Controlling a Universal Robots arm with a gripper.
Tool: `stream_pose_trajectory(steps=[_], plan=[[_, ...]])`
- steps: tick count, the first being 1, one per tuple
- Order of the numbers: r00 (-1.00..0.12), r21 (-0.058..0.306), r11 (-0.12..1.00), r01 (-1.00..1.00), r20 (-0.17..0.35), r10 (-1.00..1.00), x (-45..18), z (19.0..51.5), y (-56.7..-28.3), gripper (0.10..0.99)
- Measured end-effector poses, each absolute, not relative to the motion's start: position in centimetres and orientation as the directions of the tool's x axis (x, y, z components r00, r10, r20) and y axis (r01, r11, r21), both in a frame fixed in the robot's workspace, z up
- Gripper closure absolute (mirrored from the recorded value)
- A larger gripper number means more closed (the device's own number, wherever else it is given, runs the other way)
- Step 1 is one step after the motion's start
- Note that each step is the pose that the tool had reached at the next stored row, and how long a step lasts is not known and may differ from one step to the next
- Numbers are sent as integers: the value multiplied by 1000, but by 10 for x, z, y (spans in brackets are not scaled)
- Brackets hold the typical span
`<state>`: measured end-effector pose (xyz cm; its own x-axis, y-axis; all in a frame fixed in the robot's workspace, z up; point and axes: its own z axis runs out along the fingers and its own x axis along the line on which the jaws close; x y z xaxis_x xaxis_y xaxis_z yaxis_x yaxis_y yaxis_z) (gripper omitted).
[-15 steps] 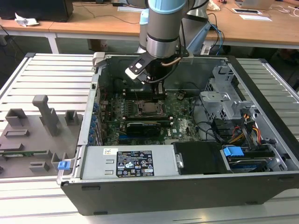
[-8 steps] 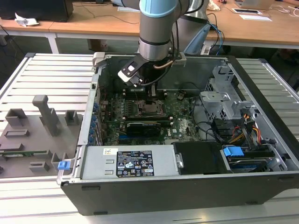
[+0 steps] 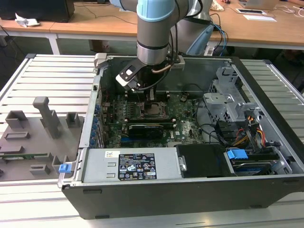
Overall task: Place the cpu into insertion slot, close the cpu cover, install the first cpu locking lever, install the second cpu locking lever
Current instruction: 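Close the cpu cover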
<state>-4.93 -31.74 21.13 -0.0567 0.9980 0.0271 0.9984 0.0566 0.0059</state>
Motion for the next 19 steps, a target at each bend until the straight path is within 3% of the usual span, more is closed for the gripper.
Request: stream_pose_trajectory(steps=[19], plan=[[-57, 8, 56, 998, 27, 998, -44, 214, -317, 980]])
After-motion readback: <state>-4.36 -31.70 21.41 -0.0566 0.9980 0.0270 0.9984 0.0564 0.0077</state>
